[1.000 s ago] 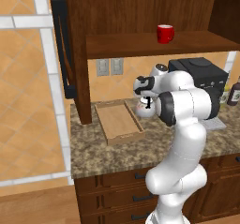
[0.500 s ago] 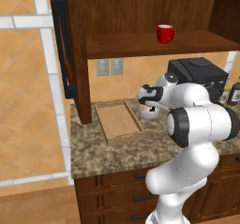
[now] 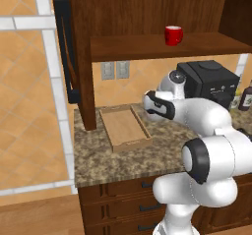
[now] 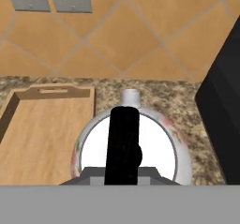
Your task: Pick the kettle from the counter and place it on the tray. Then pick the mug from the cabinet and place it on the tray. Then close the cabinet doors.
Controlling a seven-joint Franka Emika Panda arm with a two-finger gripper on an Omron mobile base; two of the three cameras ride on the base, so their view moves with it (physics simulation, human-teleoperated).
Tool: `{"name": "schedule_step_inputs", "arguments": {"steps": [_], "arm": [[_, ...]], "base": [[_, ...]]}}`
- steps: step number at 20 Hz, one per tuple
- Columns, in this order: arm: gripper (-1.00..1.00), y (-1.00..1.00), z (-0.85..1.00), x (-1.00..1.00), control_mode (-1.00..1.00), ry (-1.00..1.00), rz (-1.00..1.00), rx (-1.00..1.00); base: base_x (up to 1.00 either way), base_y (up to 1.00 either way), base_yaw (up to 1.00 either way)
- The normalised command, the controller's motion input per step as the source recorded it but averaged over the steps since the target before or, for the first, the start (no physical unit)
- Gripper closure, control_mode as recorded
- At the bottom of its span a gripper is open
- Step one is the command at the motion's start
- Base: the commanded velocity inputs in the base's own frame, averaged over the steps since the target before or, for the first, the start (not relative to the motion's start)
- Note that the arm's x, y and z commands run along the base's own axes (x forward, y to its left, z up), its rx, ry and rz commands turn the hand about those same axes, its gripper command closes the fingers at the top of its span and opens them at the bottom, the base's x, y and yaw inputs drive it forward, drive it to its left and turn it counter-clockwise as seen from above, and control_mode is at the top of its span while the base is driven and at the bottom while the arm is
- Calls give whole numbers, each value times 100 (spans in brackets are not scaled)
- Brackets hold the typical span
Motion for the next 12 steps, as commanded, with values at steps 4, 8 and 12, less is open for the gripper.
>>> {"name": "schedule_step_inputs", "arguments": {"steps": [4,8,12], "arm": [[100,57,30,-4,-100,0,0,-8],[100,74,0,0,-100,0,0,-4],[100,67,-4,1,-100,0,4,0]], "base": [[0,0,0],[0,0,0],[0,0,0]]}}
